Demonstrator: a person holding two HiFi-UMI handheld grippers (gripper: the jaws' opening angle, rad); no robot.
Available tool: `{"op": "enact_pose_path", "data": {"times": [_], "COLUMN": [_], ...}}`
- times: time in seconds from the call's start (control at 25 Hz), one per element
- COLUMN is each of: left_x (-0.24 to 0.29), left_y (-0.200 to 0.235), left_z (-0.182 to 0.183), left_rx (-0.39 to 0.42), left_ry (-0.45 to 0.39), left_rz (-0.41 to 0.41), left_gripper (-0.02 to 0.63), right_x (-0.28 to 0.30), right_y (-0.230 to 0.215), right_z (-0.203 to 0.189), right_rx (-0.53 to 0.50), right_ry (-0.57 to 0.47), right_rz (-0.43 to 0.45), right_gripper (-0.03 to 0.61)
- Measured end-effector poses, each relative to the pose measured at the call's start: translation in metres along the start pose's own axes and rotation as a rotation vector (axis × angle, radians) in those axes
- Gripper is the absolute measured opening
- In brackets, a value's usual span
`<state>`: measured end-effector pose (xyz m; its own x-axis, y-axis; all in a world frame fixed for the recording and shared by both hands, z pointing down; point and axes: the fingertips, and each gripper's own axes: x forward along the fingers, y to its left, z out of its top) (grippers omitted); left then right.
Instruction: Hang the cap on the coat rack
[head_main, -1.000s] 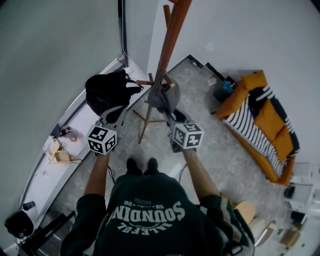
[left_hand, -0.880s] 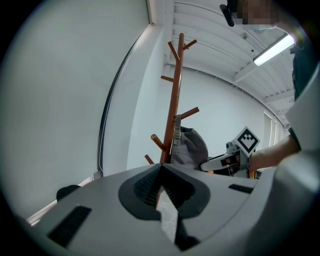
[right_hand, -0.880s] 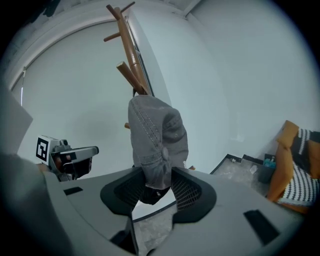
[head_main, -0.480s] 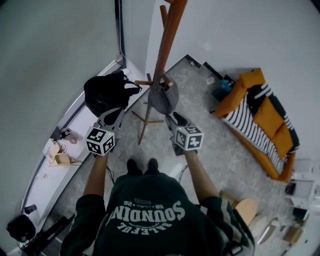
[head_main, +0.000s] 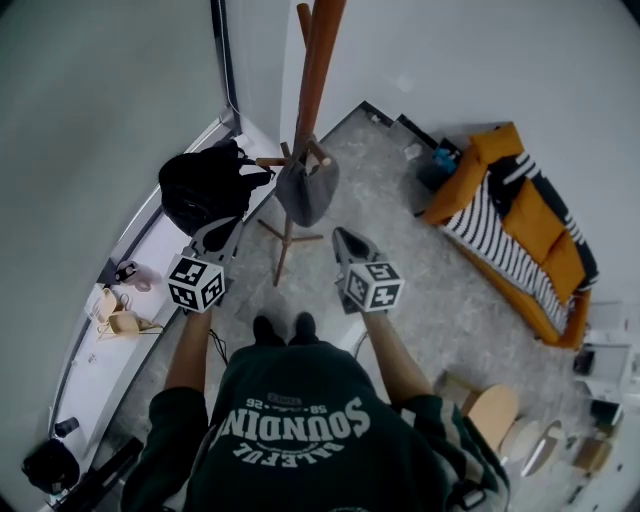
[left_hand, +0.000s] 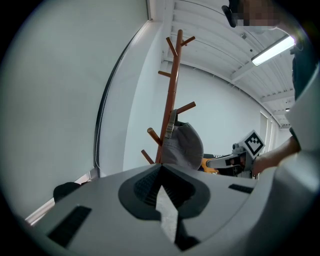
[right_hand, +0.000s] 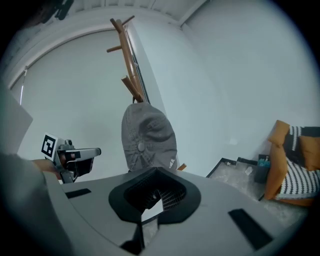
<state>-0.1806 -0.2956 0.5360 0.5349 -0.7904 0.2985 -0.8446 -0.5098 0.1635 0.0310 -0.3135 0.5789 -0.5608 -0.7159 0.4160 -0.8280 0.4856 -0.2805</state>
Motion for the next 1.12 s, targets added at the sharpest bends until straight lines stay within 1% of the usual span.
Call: {"op": "enact_pose_path", "data": {"times": [0.2,0.4,0.56,0.76,1.12], "left_x": [0.000,-0.002,-0.004,-0.003,-0.007], "left_y": [-0.002,0.000,-0.002,-0.004,-0.007], "left_z": [-0.007,-0.008,-0.006,-0.006,-0.006], "left_rx": [-0.007,-0.013,-0.015,-0.024,-0.032], "left_ry": [0.010,0.009,0.000,-0.006,-0.017], "left_rz": [0.001,0.009,0.013,0.015,0.013], "left_gripper": [0.000,0.000,0.000,0.000,0.000], "right_x": [-0.009,-0.016,-0.020,-0.019,-0.019], "right_y": [0.000,0.007,0.019,0.027,0.029], "right_z": [0.012,0.026,0.036,0.039,0.037], "right_rx": [-0.038,-0.067,-0.108,-0.135,-0.134], "right_ry": [-0.100,-0.158,-0.178,-0.188,-0.185], "right_rz": [-0.021,-0.013,0.003,0.016,0.007], "right_gripper": [-0.002,-0.002,-0.002,-0.002,-0.002]}}
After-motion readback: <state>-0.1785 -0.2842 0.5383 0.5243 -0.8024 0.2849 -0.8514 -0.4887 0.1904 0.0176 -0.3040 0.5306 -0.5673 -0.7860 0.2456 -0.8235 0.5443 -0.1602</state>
